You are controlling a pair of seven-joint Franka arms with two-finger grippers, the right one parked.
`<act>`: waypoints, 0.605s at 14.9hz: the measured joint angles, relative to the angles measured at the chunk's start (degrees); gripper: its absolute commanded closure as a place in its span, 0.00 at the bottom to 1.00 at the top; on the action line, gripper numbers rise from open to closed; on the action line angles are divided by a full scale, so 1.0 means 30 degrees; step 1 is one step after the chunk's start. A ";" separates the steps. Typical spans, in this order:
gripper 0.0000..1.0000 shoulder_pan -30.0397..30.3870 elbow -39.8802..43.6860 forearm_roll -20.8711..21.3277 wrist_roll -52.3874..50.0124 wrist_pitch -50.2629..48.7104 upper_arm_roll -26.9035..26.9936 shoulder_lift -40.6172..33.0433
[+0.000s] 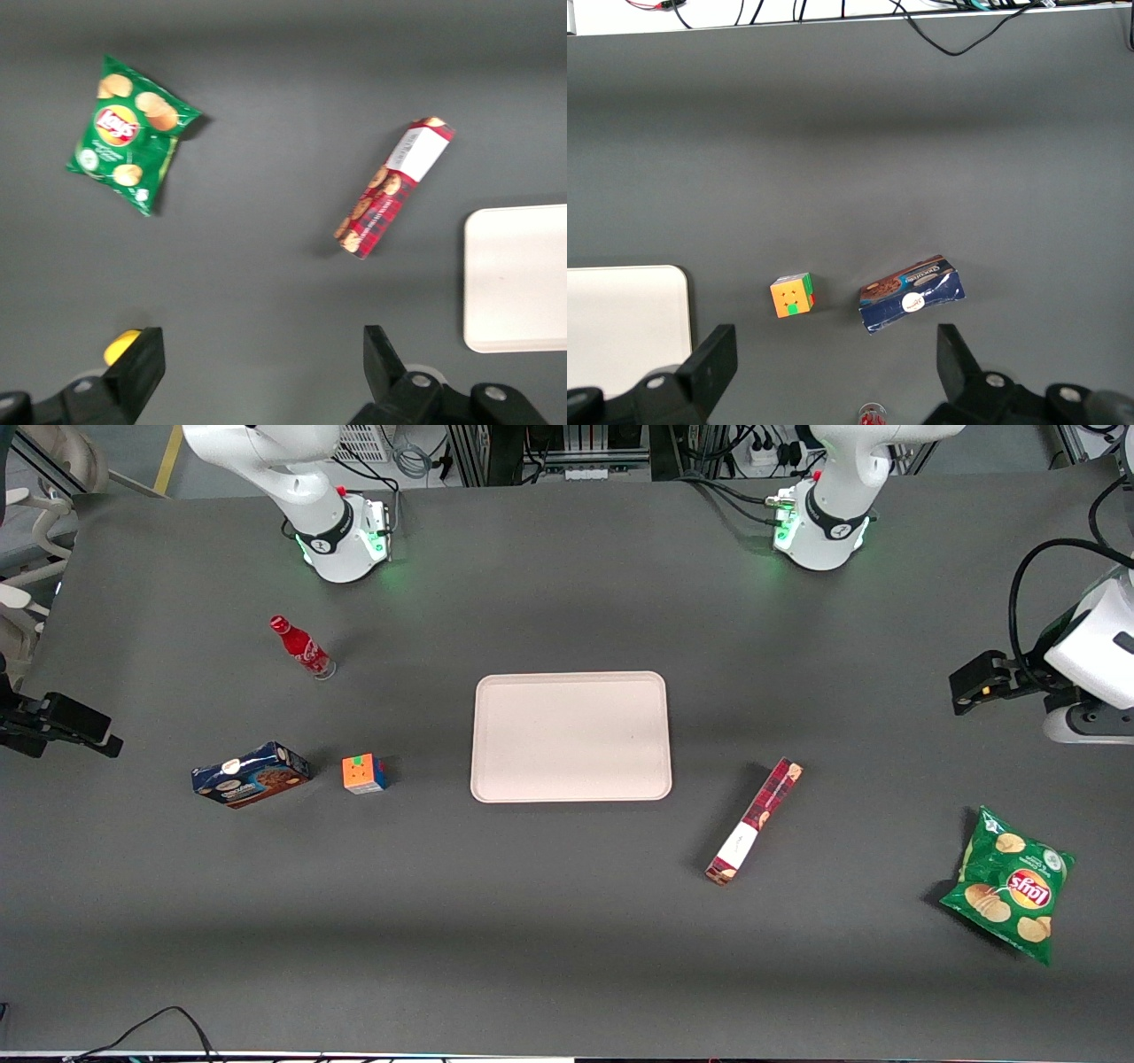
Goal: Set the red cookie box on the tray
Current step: 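Move the left gripper over the red-and-white cookie box and descend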
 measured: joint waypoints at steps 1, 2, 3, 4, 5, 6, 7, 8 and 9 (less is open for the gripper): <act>0.00 -0.0002 -0.0018 -0.0396 0.0035 0.0007 -0.0003 0.0102; 0.00 -0.0018 -0.0047 -0.0678 0.0080 0.0010 -0.0018 0.0299; 0.00 -0.0069 -0.0077 -0.0847 0.0107 0.0011 -0.0058 0.0625; 0.00 -0.0211 -0.0118 -0.0897 0.0152 0.0030 -0.0138 0.1076; 0.00 -0.0498 -0.0250 -0.0904 0.0181 0.0229 -0.0206 0.1551; 0.00 -0.0909 -0.0528 -0.0898 0.0181 0.0715 -0.0257 0.2031; 0.00 -0.1310 -0.0853 -0.0886 0.0181 0.1343 -0.0287 0.2494; 0.00 -0.1679 -0.1203 -0.0869 0.0213 0.2118 -0.0300 0.2976; 0.00 -0.2004 -0.1527 -0.0717 0.0445 0.2958 -0.0309 0.3463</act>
